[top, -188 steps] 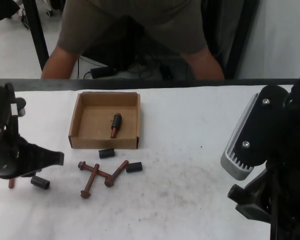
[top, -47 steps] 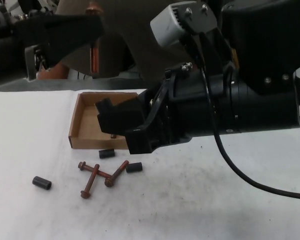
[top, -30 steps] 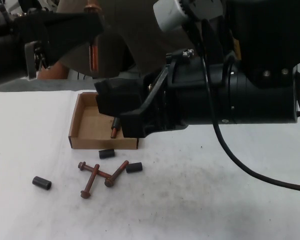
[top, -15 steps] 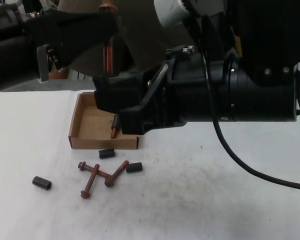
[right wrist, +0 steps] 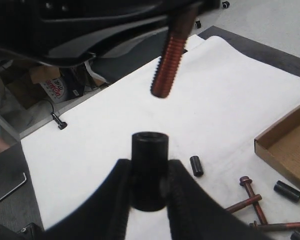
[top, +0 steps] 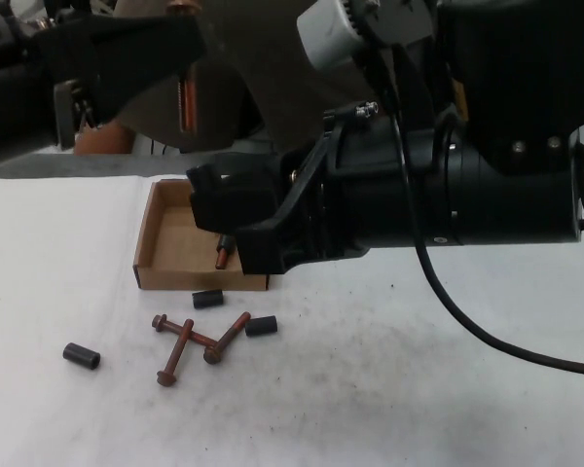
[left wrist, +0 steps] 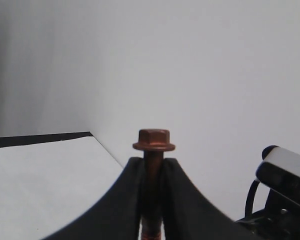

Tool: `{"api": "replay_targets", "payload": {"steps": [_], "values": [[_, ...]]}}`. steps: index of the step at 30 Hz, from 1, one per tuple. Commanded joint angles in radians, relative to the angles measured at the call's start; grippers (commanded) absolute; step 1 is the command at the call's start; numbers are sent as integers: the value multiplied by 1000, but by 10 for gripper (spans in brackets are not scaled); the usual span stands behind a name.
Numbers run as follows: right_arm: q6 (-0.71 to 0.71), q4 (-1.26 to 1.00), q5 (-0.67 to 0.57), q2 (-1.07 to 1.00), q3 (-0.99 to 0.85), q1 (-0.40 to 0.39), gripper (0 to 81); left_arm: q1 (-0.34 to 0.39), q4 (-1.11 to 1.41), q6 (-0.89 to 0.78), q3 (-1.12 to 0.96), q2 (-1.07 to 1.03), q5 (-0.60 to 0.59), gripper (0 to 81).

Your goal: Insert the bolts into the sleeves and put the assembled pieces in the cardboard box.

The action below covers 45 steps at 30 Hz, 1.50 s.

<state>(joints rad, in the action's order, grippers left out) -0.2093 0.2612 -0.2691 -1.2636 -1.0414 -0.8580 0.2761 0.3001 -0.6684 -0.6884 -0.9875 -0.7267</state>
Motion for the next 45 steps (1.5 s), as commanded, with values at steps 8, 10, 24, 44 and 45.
{"api": "replay_targets", "payload": {"steps": [8, 10, 24, 44, 45], "values": [[15, -65, -3, -1, -3, 2, 0, 3, -84, 9, -1, 42, -22, 8], [17, -65, -3, -1, -3, 2, 0, 3, -87, 19, -1, 50, -22, 8], [19, -88, 23, -1, -5, 2, 0, 7, -87, 19, -1, 60, -24, 8], [-25, -147, 19, -1, -5, 2, 0, 106, -87, 13, -1, 60, 34, 8], [-27, -146, 19, -1, -5, 2, 0, 116, -87, 34, -1, 60, 39, 8]]}}
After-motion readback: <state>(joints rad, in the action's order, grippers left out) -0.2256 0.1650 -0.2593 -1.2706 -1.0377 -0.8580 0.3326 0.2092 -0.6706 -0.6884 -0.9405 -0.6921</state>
